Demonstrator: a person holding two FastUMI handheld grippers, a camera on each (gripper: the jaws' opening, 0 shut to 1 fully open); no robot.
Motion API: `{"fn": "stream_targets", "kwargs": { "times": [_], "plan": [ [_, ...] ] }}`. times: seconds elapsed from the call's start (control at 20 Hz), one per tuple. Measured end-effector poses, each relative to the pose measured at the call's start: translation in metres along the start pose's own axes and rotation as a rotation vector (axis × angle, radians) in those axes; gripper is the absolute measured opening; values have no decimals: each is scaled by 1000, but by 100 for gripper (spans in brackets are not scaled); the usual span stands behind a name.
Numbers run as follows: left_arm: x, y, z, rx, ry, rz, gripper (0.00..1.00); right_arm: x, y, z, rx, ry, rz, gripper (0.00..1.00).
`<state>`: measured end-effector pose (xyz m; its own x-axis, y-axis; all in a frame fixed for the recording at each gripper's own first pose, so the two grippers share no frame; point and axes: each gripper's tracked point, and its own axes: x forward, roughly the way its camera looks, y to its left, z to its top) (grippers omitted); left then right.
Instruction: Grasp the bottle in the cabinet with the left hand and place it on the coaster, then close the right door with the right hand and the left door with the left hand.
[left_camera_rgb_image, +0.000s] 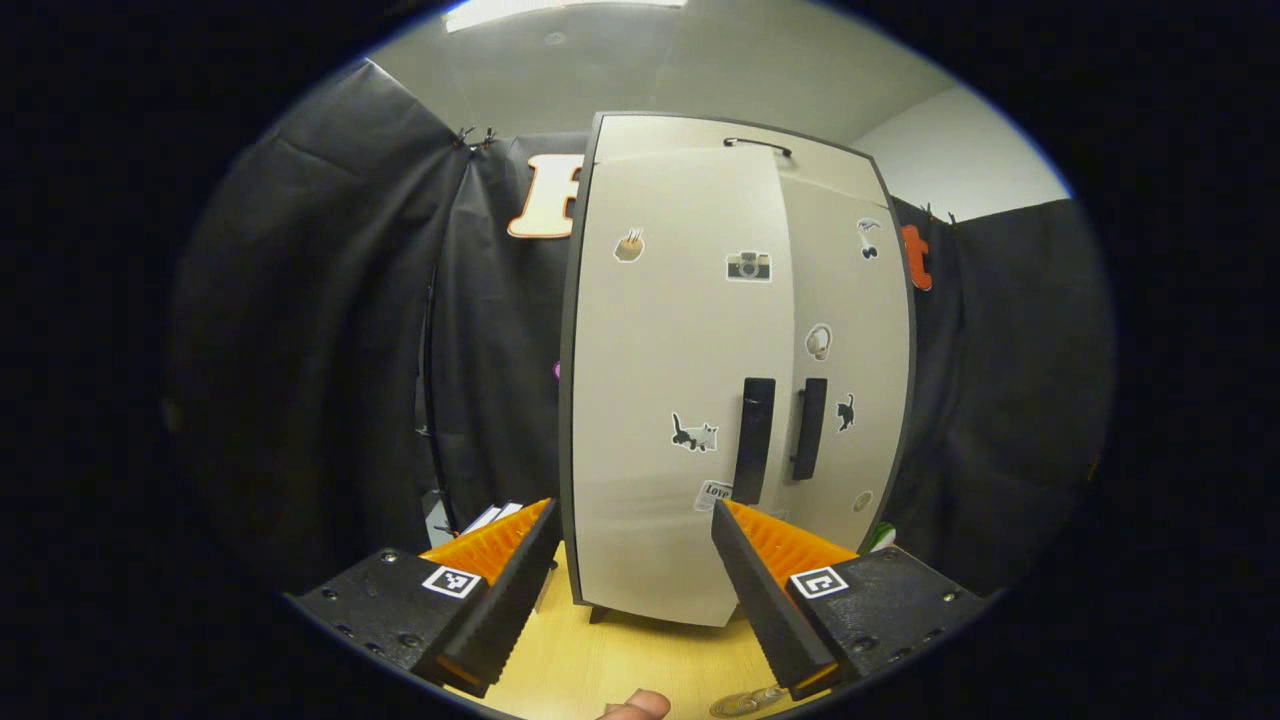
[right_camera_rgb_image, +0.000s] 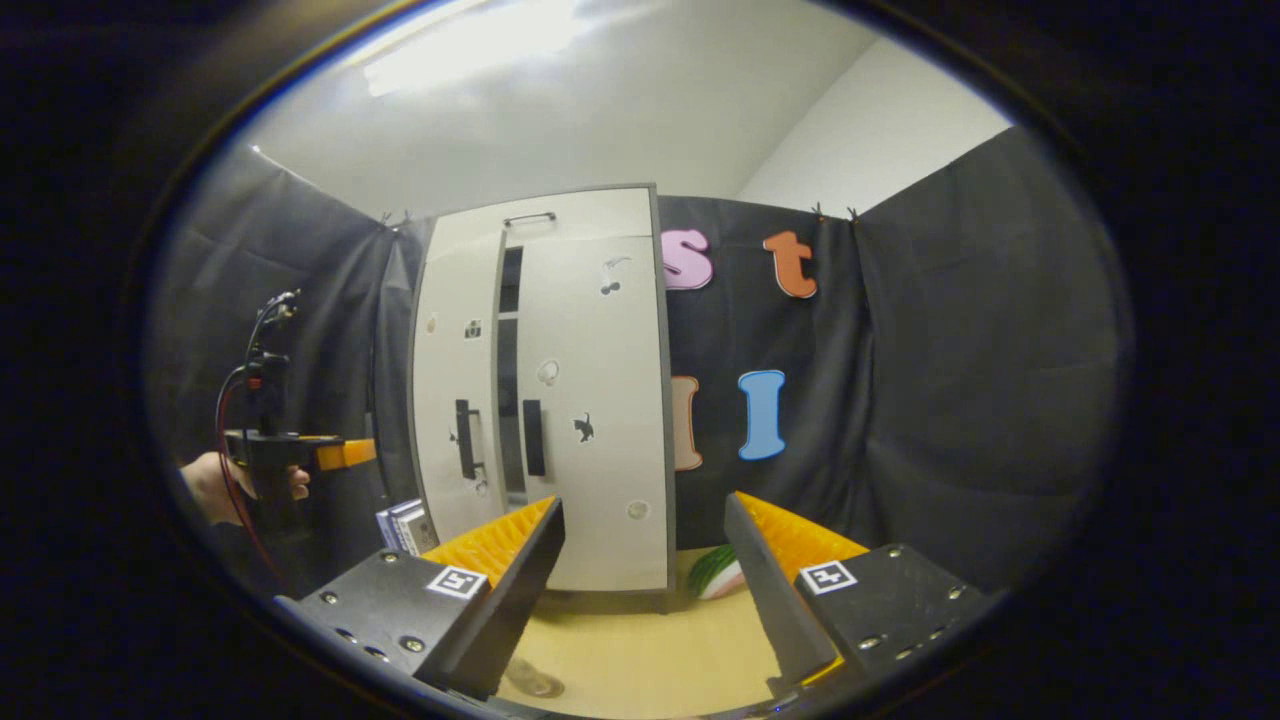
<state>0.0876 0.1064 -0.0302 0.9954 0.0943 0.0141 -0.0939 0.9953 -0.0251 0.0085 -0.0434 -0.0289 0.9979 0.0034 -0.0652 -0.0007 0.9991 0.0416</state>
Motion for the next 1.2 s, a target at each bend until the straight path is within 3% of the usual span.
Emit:
{"fn": "stream_targets", "kwargs": {
  "times": [0.05, 0.25, 0.4, 0.55, 0.75, 0.85, 0.9, 1.2],
  "plan": [
    [-9, -4, 5, 0, -8, -11, 97, -7, -2, -5, 1, 9, -6, 96],
    [-42, -7, 19, 1, -31, -17, 96, -22, -1, -15, 30, 46, -35, 98],
    [-56, -5, 26, 3, -41, -13, 100, -26, 11, -7, 43, 33, -22, 96],
    [-62, 6, 29, -15, -44, 2, 96, -31, 32, 3, 59, 27, 3, 96],
    [-67, 11, 29, -8, -23, -38, 93, -22, 59, 21, 92, 6, 18, 98],
    [-69, 14, 28, 5, -16, -47, 96, -13, 67, 28, 99, -11, 19, 98],
    [-70, 16, 26, 8, -21, -46, 93, -8, 67, 30, 100, -12, 9, 98],
    [-72, 13, 6, 27, 7, -51, 96, 18, 58, 27, 70, 6, -57, 98]
  ]
}}
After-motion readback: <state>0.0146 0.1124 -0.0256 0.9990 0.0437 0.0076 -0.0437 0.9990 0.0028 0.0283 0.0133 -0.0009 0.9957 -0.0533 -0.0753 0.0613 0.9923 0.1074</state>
